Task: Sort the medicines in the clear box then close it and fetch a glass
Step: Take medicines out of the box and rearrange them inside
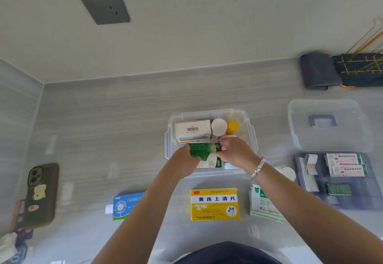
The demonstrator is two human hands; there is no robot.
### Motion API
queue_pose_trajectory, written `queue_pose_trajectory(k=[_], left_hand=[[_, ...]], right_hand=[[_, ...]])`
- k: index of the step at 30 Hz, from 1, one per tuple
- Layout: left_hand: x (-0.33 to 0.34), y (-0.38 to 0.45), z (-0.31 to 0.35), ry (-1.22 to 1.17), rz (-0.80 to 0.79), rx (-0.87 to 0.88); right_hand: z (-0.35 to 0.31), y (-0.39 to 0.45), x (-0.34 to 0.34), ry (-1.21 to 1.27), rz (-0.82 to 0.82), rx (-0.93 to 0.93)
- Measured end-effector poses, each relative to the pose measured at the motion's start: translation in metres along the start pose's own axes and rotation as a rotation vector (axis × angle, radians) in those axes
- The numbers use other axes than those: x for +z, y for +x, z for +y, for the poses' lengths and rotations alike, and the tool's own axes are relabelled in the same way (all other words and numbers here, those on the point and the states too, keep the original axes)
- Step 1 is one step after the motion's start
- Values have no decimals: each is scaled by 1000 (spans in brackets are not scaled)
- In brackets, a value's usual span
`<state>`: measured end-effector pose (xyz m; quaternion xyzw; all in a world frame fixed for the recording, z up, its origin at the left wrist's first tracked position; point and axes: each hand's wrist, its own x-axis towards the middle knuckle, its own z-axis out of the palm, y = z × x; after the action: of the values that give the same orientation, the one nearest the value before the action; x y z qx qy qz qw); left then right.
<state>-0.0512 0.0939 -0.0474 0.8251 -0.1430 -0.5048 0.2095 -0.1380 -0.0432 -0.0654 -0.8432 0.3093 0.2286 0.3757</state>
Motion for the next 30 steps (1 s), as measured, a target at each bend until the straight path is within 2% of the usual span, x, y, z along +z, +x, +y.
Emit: queue_pose_trajectory(k=[7,12,18,21,26,30], left_hand=[[2,10,5,-52,-44,-26],[4,6,3,-72,66,-6],[14,-25,-1,-194,270,200],[23,-44,-5,-252,353,260],[38,-71,-19,-342,322,372],[52,-76,-45,-295,298,349]], right_hand=[[-2,7,4,79,-151,27],[3,2,0,111,-141,4],[4,-21,-12,94,-65,-71],[-1,-40,-13,231,19,-88],[-2,-86,-5,445,246,-113],[8,-123,9,581,232,-110]])
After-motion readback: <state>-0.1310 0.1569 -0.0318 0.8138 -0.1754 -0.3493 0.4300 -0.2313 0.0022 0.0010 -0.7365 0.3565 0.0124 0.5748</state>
